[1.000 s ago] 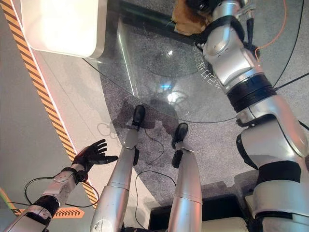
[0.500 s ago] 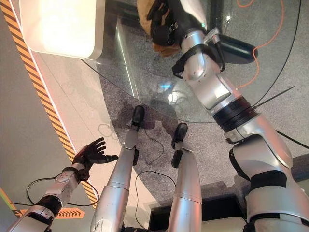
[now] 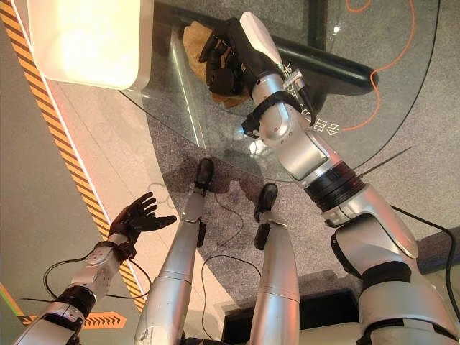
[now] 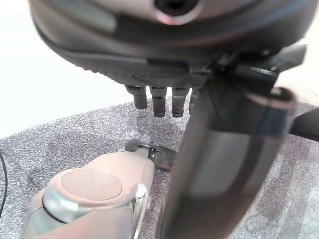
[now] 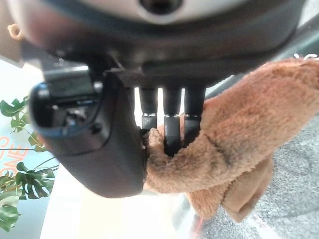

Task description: Wipe the table with a cloth and put it in the basket.

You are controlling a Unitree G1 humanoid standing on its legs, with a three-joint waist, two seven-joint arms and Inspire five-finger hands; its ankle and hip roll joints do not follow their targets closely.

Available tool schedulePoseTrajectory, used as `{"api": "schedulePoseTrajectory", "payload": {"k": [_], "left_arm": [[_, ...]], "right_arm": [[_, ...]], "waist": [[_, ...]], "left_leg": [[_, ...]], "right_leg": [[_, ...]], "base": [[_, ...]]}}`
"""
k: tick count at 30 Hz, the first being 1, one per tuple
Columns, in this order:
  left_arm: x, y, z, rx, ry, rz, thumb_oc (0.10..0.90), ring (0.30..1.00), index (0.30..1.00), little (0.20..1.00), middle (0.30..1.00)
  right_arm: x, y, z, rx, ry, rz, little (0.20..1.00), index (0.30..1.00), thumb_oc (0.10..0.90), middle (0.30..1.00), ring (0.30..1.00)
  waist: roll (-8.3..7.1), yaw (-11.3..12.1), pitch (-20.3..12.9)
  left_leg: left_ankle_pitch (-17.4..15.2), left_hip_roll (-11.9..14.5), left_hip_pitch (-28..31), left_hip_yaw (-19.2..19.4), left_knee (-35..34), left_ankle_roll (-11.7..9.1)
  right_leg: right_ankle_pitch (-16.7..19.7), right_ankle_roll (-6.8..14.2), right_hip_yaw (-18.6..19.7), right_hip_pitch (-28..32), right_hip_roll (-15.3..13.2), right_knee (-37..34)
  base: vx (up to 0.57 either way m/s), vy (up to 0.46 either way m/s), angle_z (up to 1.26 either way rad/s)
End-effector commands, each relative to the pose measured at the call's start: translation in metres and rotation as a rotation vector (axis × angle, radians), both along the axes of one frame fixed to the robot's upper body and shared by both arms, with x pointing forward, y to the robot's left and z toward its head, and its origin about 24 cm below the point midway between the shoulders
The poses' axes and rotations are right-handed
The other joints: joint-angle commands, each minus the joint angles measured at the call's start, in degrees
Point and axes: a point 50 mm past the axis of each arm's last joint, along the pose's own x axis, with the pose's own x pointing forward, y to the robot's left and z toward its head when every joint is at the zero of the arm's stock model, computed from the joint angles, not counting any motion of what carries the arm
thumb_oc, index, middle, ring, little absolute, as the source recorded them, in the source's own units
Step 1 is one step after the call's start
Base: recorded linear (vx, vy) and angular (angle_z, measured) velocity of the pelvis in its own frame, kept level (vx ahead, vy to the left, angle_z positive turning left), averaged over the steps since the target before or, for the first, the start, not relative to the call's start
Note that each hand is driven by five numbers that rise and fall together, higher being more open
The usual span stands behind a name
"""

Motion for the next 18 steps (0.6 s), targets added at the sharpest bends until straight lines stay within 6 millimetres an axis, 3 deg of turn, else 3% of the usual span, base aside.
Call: {"api": "schedulePoseTrajectory", "payload": {"k": [1,8,12,18], "left_arm": [[-0.007,0.01,-0.006,-0.076,-0.011,0.129,0.8,0.9,0.9,0.9,0.9],[0.004,0.035,0.024,-0.134,-0.169,0.425,0.8,0.9,0.9,0.9,0.9],[0.008,0.065,0.055,-0.139,-0.29,0.685,0.8,0.9,0.9,0.9,0.9],[0.011,0.091,0.094,-0.116,-0.422,0.927,0.8,0.9,0.9,0.9,0.9]], "right_arm": [[-0.026,0.048,-0.005,0.044,-0.026,0.277,0.2,0.3,0.1,0.3,0.3],[-0.018,0.032,0.008,0.153,-0.095,0.201,0.2,0.3,0.1,0.3,0.3],[-0.014,0.017,0.018,0.279,-0.136,0.161,0.2,0.3,0.1,0.3,0.3],[-0.014,0.007,0.023,0.38,-0.162,0.143,0.2,0.3,0.1,0.3,0.3]], "waist": [[-0.48,0.0,-0.8],[-0.49,0.3,-0.8],[-1.15,0.6,-0.8],[-1.98,0.4,-0.8]], "left_leg": [[-7.3,-5.4,1.3,8.4,6.9,7.9],[-5.7,-5.7,0.5,7.8,6.6,8.0],[-6.0,-5.8,0.9,7.2,6.8,7.9],[-6.5,-5.8,0.8,6.6,7.4,7.8]], "right_leg": [[6.9,0.4,-2.5,4.9,4.6,-12.6],[8.2,-0.1,-2.9,4.2,4.6,-12.9],[8.1,-0.1,-3.0,5.0,4.5,-13.1],[8.1,0.0,-2.8,5.0,4.5,-12.8]], "base": [[0.0,0.0,0.0],[-0.03,0.003,0.0],[-0.02,-0.037,-0.01],[-0.02,-0.038,0.01]]}}
